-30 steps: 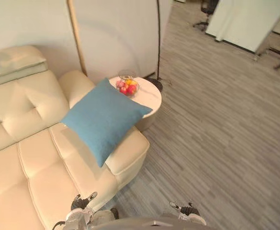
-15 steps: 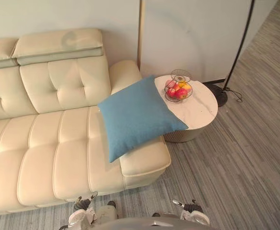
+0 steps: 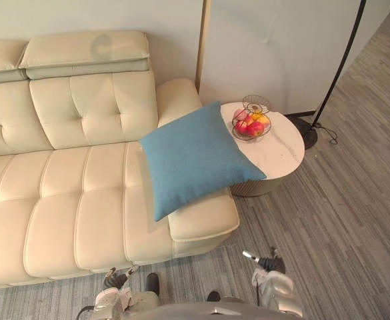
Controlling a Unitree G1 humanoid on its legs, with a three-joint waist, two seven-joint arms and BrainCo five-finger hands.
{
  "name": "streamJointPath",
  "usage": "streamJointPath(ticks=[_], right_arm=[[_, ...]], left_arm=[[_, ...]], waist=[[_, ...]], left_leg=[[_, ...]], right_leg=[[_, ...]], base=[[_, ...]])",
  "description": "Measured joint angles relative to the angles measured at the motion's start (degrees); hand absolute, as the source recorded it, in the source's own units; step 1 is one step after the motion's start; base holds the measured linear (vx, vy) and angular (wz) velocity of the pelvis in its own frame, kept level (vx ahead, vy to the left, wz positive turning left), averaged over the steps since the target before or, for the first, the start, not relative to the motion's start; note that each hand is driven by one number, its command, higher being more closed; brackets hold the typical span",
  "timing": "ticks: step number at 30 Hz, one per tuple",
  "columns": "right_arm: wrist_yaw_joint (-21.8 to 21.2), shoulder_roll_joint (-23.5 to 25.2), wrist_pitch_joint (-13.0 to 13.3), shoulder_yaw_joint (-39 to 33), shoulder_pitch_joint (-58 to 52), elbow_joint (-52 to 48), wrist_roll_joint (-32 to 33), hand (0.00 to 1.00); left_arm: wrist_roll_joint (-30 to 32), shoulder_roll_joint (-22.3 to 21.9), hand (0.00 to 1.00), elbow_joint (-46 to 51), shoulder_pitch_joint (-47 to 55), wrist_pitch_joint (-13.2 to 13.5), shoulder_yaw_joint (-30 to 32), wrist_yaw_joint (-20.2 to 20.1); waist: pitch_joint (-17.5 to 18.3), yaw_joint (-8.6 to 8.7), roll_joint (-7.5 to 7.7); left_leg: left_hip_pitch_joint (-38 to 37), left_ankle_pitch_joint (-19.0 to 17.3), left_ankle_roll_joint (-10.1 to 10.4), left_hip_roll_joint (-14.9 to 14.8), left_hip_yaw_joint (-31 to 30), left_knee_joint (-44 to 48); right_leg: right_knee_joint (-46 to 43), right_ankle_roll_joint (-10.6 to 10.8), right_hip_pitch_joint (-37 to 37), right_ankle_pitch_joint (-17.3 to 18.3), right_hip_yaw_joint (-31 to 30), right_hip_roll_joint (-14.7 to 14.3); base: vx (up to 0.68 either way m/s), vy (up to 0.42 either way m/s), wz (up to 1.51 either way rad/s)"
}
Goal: Pick up cushions and gather them together orderly.
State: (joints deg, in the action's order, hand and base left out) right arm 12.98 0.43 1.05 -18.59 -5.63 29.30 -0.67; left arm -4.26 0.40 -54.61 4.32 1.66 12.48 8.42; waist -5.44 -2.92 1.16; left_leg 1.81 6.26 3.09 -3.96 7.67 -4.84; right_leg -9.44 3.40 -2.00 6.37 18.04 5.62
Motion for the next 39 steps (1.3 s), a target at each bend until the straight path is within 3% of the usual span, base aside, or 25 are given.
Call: streamJointPath(ticks=[7,12,15,22,31,37,39], right_arm=[[2.3,-5.9,0.1,-2.4,1.2,-12.9,-6.5,0.0],[3.1,-8.5,0.0,-4.1,4.8,-15.2,-6.5,0.0],[4.4,-10.4,0.0,-4.1,8.4,-17.8,-6.5,0.0],[4.7,-18.2,0.6,3.3,23.7,-19.2,-5.2,0.0],[4.8,-23.8,-0.3,12.3,48.2,-4.6,-2.8,0.0],[4.9,-26.5,-1.4,18.6,60.9,4.0,0.8,0.0],[4.6,-26.6,-1.9,21.1,65.3,7.5,1.5,0.0]], left_arm=[[-0.2,1.2,0.0,6.1,1.6,0.4,-6.4,0.0],[-1.4,3.5,0.0,10.7,0.4,0.9,-8.0,0.2],[-2.8,4.7,0.0,13.8,-2.1,1.4,-8.6,0.8],[-5.9,5.7,0.0,19.4,-13.4,2.3,-12.4,2.7],[-9.8,10.9,0.0,18.1,-32.5,3.5,-16.1,6.2],[-12.1,11.9,0.0,12.4,-41.5,3.5,-18.4,6.3],[-13.1,11.9,0.0,10.4,-45.4,3.5,-19.5,6.3]], waist=[[0.8,0.71,-1.04],[1.0,1.23,-0.68],[0.9,1.24,-0.62],[-1.3,1.41,0.02],[-7.8,1.2,0.01],[-10.9,1.2,-0.04],[-13.5,1.06,-0.07]], left_leg=[[2.7,-0.5,-0.1,0.2,0.0,0.0],[4.5,-0.1,0.2,0.7,-0.1,0.0],[6.9,1.2,-0.9,0.6,-0.4,0.4],[12.0,2.6,-1.1,0.3,-0.6,0.4],[18.6,5.8,-1.4,-0.6,-1.2,0.3],[21.4,7.4,-1.5,-1.1,-1.7,0.3],[21.9,8.1,-1.5,-1.3,-1.9,0.3]], right_leg=[[2.3,0.0,-2.0,-0.2,-5.5,-1.7],[2.7,0.2,-4.0,-2.3,-7.0,-1.8],[2.6,-0.2,-6.2,-3.4,-7.1,-2.0],[2.7,-1.0,-11.3,-4.4,-7.2,-2.8],[2.7,-2.1,-17.9,-7.7,-7.4,-3.9],[2.8,-2.3,-20.7,-9.5,-7.4,-4.1],[2.8,-2.3,-21.1,-10.1,-7.4,-4.2]], base=[[-0.05,0.034,0.01],[0.06,0.017,-0.03],[0.1,-0.015,-0.02],[0.02,-0.01,-0.02],[-0.09,-0.003,-0.03],[-0.1,0.0,-0.02],[-0.1,-0.009,-0.01]])
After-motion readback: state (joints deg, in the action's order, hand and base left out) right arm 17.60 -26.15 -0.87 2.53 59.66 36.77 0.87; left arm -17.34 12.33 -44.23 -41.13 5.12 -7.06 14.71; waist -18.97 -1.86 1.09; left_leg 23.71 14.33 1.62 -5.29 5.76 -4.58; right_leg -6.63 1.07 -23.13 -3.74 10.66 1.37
